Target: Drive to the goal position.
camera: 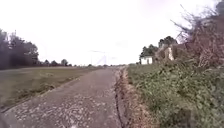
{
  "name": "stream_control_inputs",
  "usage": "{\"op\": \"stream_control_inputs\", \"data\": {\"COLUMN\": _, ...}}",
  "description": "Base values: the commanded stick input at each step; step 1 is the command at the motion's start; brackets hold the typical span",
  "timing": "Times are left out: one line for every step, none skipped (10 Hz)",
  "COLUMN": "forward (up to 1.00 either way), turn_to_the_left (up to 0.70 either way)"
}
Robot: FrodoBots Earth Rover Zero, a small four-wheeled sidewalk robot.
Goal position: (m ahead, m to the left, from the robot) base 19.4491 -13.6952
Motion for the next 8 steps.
{"op": "stream_control_inputs", "data": {"forward": 0.7, "turn_to_the_left": 0.35}}
{"op": "stream_control_inputs", "data": {"forward": 0.7, "turn_to_the_left": 0.34}}
{"op": "stream_control_inputs", "data": {"forward": 0.7, "turn_to_the_left": 0.3}}
{"op": "stream_control_inputs", "data": {"forward": 0.7, "turn_to_the_left": 0.15}}
{"op": "stream_control_inputs", "data": {"forward": 0.7, "turn_to_the_left": 0.05}}
{"op": "stream_control_inputs", "data": {"forward": 0.7, "turn_to_the_left": 0.04}}
{"op": "stream_control_inputs", "data": {"forward": 0.7, "turn_to_the_left": 0.03}}
{"op": "stream_control_inputs", "data": {"forward": 0.7, "turn_to_the_left": 0.03}}
